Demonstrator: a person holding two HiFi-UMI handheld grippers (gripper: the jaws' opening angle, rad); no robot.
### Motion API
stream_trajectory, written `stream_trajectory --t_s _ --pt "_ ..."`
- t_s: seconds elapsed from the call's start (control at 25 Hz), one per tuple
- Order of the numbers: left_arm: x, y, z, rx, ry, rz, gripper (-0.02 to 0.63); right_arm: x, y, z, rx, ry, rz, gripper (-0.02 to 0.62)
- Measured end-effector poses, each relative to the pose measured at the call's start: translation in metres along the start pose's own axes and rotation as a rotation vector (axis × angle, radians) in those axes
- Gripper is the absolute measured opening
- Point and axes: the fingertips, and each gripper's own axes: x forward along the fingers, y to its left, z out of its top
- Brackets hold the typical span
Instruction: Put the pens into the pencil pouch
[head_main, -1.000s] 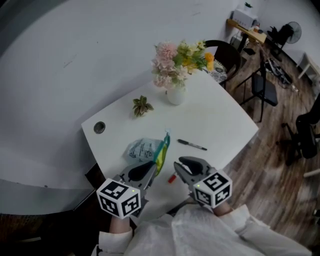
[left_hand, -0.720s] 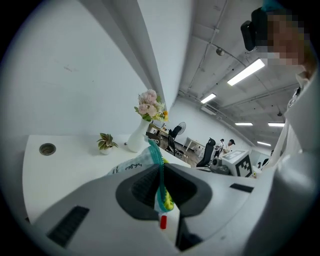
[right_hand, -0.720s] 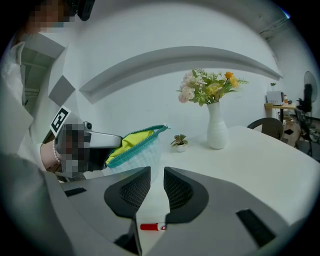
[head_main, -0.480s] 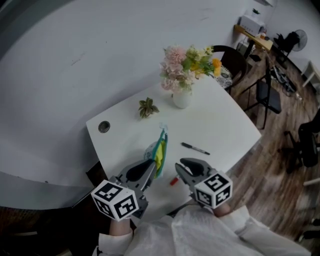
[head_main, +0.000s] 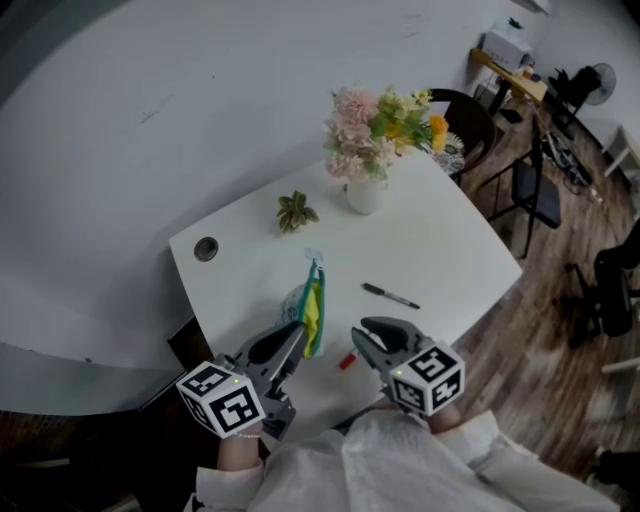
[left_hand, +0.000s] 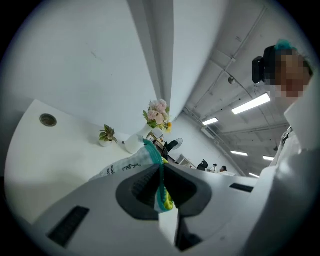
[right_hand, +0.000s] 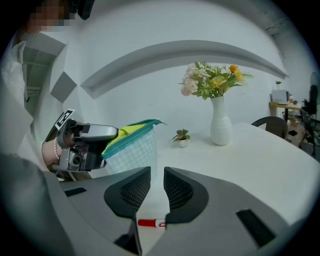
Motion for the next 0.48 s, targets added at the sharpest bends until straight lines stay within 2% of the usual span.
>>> stream_trajectory --t_s 0.24,0.4,0.48 --pt "-0.009 0.003 0.002 -0.014 -0.015 0.005 0.029 0.004 0.002 -0.006 -0.153 0.087 0.057 0.078" --pt "-0.011 0.008 -0.001 -0.008 -0.009 0.005 0.029 0.013 0.013 -0.024 -0.279 0.186 0.15 0.078" --pt "-0.012 0.01 -0.002 -0.007 -0.011 0.008 0.029 0.015 0.022 -0.034 -0.334 0.265 0.201 0.078"
